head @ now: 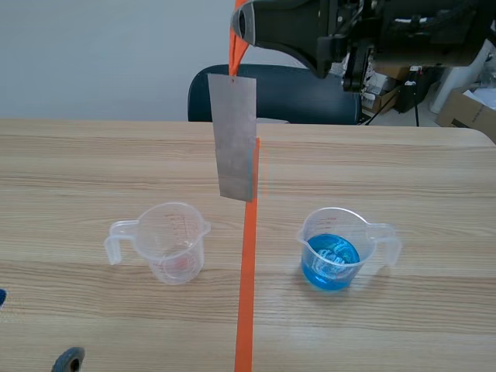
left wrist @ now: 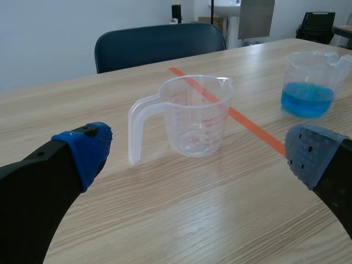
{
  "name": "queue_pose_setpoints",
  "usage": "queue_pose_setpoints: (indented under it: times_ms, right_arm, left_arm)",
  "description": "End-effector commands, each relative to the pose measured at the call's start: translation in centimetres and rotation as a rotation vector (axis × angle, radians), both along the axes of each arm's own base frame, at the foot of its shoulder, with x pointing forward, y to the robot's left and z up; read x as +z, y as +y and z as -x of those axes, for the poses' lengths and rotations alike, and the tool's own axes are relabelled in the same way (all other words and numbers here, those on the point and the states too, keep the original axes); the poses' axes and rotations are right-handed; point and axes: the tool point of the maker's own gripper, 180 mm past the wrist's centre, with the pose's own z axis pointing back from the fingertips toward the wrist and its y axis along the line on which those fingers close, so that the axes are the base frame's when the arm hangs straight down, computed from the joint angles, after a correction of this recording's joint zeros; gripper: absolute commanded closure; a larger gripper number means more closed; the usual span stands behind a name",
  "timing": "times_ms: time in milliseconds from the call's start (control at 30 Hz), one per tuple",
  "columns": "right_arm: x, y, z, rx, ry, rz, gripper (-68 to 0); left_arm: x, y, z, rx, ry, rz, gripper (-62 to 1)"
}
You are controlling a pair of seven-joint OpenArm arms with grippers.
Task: Do the redox reaction experiment. move the plate over the blue solution
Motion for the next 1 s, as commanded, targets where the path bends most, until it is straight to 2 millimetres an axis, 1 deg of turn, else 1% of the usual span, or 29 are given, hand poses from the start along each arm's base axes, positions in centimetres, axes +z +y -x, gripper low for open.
queue_pose_setpoints:
  times_ms: [0, 33, 133, 167, 200, 267, 400, 500, 600, 667, 733, 833, 967]
  right_arm:
    - [2.1, -0.8, -0.3, -0.013, -0.048, -0.027, -0.2]
    - [2.1, -1.2, -0.3, -0.017, -0.053, -0.02, -0.2]
    - [2.2, -2.3, -0.1, -0.013, -0.072, -0.001, -0.2]
    - [2.3, -2.6, 0.0, -0.01, -0.076, 0.001, -0.2]
    - [2.4, -3.0, -0.1, -0.017, -0.077, 0.003, -0.2]
    - [2.6, -3.8, -0.1, -0.027, -0.078, 0.006, -0.2]
    - [2.8, -5.1, 0.3, -0.02, -0.092, 0.03, -0.2]
    - [2.9, -5.9, 0.7, -0.005, -0.089, 0.051, -0.2]
    - [3.2, -7.0, 0.7, -0.02, -0.09, 0.066, -0.2]
    - [3.4, -7.6, 0.7, -0.031, -0.098, 0.073, -0.2]
    - [3.5, -8.1, 1.0, -0.024, -0.101, 0.081, -0.2]
    - [3.4, -8.7, 1.4, -0.014, -0.1, 0.106, -0.2]
    - [3.4, -9.6, 1.4, -0.03, -0.101, 0.131, -0.2]
  left_arm:
    - [0.9, -0.4, -1.3, -0.009, -0.028, -0.002, -62.3]
    - [0.8, -0.6, -1.8, -0.012, -0.025, -0.011, -62.3]
    - [1.5, -0.8, -2.6, -0.021, -0.05, -0.008, -45.9]
    - [1.9, -1.0, -2.9, -0.029, -0.06, 0.0, -41.2]
    - [2.2, -1.2, -3.1, -0.039, -0.066, 0.006, -38.0]
    - [2.5, -1.9, -3.4, -0.081, -0.068, 0.012, -35.2]
    - [2.0, -2.9, -4.5, -0.13, -0.015, 0.022, -27.0]
    - [1.9, -3.7, -5.4, -0.156, 0.0, 0.019, -18.9]
    - [1.9, -4.6, -6.1, -0.194, 0.012, 0.029, -10.1]
    - [2.2, -5.1, -6.5, -0.215, 0.002, 0.036, -7.7]
    - [2.2, -6.0, -6.6, -0.255, -0.01, 0.014, -7.3]
    - [1.5, -7.3, -6.7, -0.323, 0.016, -0.03, -4.3]
    - [1.4, -8.5, -7.0, -0.378, 0.016, -0.055, -3.9]
